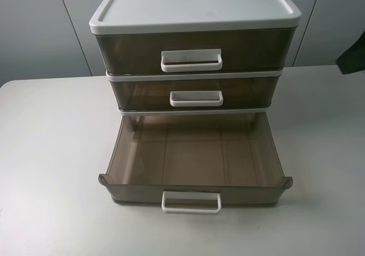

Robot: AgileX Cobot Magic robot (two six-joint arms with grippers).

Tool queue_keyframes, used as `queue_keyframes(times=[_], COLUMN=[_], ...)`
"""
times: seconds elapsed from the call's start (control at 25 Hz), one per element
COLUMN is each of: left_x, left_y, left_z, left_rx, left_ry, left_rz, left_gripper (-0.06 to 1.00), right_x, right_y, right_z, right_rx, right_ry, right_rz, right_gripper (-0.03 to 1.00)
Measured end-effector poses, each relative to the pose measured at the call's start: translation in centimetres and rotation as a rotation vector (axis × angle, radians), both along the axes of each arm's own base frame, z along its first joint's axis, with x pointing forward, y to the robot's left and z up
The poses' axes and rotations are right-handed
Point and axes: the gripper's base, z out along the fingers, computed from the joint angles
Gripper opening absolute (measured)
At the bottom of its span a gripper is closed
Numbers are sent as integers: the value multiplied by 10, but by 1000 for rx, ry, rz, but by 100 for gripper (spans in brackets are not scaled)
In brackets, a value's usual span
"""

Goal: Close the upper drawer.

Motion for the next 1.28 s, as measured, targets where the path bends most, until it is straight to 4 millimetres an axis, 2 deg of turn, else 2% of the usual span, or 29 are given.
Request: queue_keyframes(times=[0.12,0.24,0.48,0.8,1.0,1.16,1.28], left_x=[0,0,0,0,0,0,0], left_y=[0,0,0,0,0,0,0], left_z=[0,0,0,0,0,0,0], left_rx=[0,0,0,0,0,0,0], left_ry=[0,0,0,0,0,0,0], left_rz=[0,0,0,0,0,0,0], left_gripper=[74,74,74,74,74,74,74], right_x=[-21,-48,-109,-174,-191,-187,-186], right_y=[-21,-30,-24,-18,-20,-21,-21], right_z=[7,8,-7,-25,-51,-66,-69], right_rx=[-1,18,85,151,165,164,170], right_ry=[-63,-152,-305,-503,-530,-462,-452], right_rz=[-135,-246,-330,-401,-466,-490,-467], right_gripper=[63,63,63,63,63,63,63])
